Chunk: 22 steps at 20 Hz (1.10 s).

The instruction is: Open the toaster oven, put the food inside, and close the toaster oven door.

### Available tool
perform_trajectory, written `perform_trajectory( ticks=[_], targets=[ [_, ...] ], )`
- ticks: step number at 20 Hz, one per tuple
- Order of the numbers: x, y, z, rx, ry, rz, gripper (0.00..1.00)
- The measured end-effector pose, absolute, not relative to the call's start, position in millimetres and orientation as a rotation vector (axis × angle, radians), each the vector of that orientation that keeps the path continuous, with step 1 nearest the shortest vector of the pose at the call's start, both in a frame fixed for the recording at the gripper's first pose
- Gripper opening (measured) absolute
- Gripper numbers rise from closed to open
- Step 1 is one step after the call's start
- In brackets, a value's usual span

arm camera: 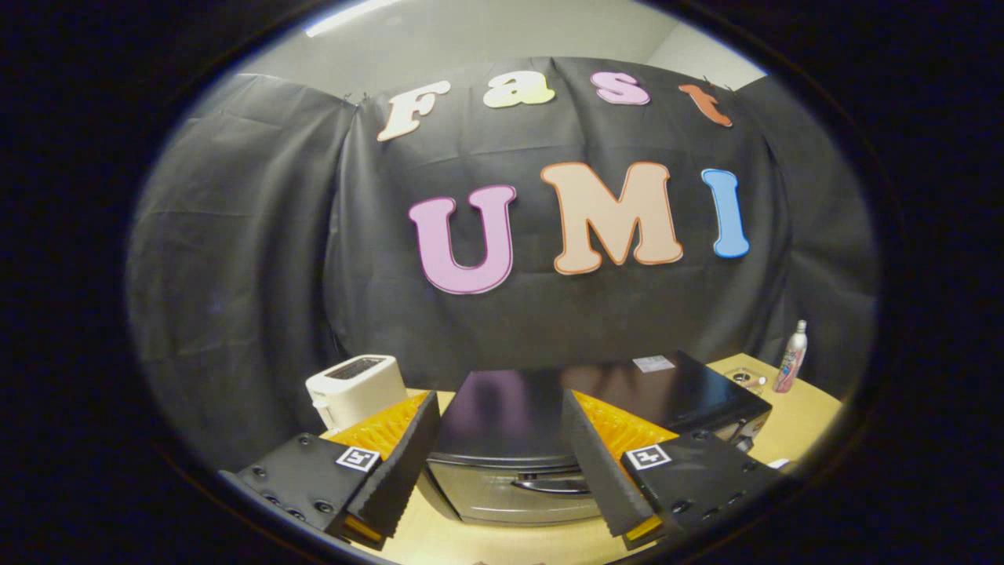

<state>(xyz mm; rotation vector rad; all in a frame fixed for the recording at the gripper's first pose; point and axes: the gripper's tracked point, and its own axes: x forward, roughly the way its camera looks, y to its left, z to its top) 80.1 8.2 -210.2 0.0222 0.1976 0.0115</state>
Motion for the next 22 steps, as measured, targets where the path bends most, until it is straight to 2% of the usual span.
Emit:
perform_trajectory(
  ticks=[6,22],
  targets=[
    [95.8,0.9,-246.8,0.046,0.234,-0.004,0.97],
    [82.0,-1.9,-245.0,-0.007,0.068,-0.009,0.95]
  ],
)
